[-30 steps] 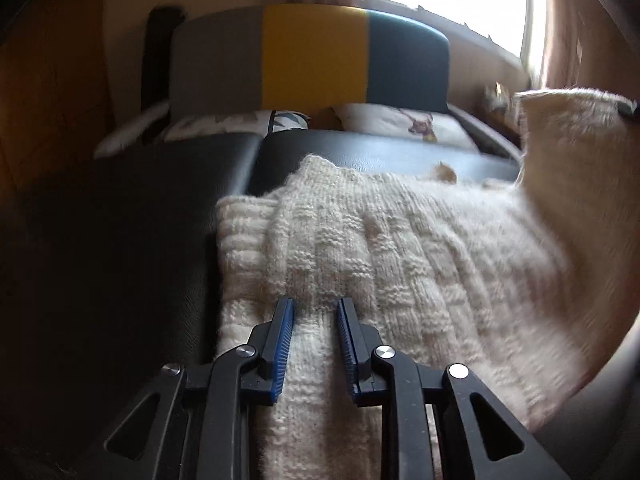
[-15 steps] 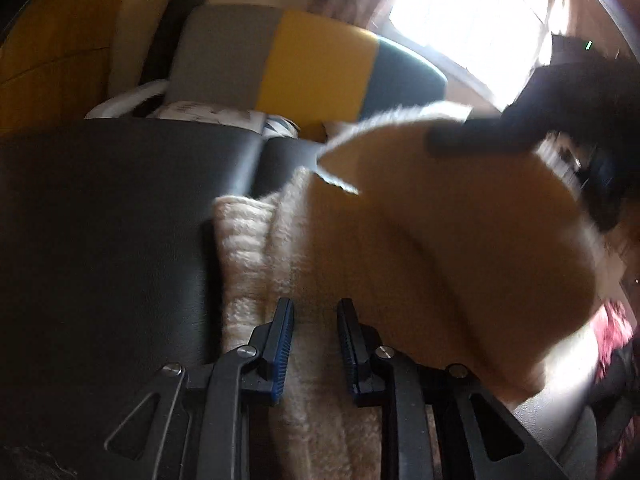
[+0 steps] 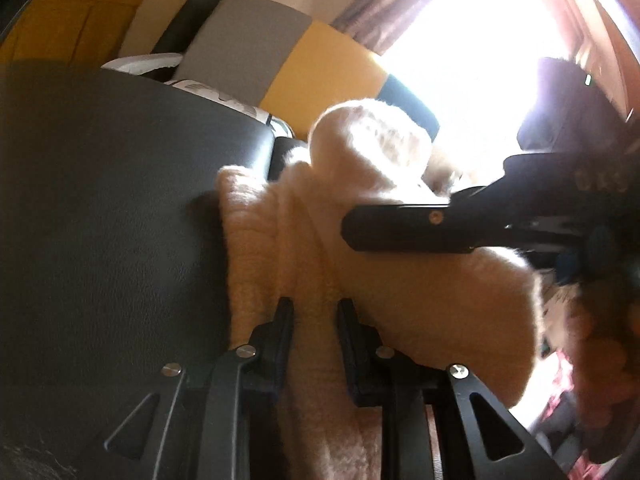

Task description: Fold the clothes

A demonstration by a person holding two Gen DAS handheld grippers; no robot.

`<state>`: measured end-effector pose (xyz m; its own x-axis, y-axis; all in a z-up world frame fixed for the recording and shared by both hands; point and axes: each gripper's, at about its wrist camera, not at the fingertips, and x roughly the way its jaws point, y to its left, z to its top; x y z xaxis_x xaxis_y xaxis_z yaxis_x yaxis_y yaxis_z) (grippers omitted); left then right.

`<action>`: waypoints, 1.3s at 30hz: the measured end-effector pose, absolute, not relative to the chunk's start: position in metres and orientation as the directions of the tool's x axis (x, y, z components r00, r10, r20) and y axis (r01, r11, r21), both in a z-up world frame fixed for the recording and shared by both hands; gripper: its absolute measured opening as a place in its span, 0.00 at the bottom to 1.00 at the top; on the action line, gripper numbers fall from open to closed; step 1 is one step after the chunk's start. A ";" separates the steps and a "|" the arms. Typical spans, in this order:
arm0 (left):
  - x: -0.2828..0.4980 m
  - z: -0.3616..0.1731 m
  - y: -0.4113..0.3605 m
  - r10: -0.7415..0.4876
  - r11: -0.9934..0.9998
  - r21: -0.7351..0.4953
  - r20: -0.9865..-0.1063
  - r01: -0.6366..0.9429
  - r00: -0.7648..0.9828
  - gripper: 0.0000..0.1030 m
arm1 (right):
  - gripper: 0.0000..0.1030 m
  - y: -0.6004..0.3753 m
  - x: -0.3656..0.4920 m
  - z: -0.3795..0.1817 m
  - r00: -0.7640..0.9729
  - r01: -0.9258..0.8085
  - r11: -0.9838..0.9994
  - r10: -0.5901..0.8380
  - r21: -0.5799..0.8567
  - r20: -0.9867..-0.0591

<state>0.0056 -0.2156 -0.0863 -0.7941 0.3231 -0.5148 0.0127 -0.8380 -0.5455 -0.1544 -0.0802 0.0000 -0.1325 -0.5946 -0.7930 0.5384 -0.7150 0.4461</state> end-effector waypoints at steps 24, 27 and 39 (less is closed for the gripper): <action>0.062 -0.063 -0.224 0.215 -0.867 -0.486 -0.564 0.109 -0.797 0.28 | 0.15 -0.071 -0.045 -0.031 -0.282 0.813 -0.578 -0.495 0.069 -0.822; 0.072 -0.051 -0.226 0.151 -0.882 -0.449 -0.555 0.142 -0.818 0.28 | 0.15 -0.064 -0.030 -0.027 -0.310 0.836 -0.547 -0.525 0.036 -0.793; 0.003 0.017 -0.143 0.118 -0.989 -0.130 -0.452 -0.065 -0.884 0.28 | 0.29 0.050 -0.068 0.024 -0.466 0.602 -0.763 -0.576 0.236 -0.672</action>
<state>0.0032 -0.1427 0.0175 -0.8844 0.1176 -0.4517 -0.0649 -0.9893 -0.1305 -0.0681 0.0496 0.0236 -0.4656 -0.5756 -0.6722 0.6021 -0.7627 0.2360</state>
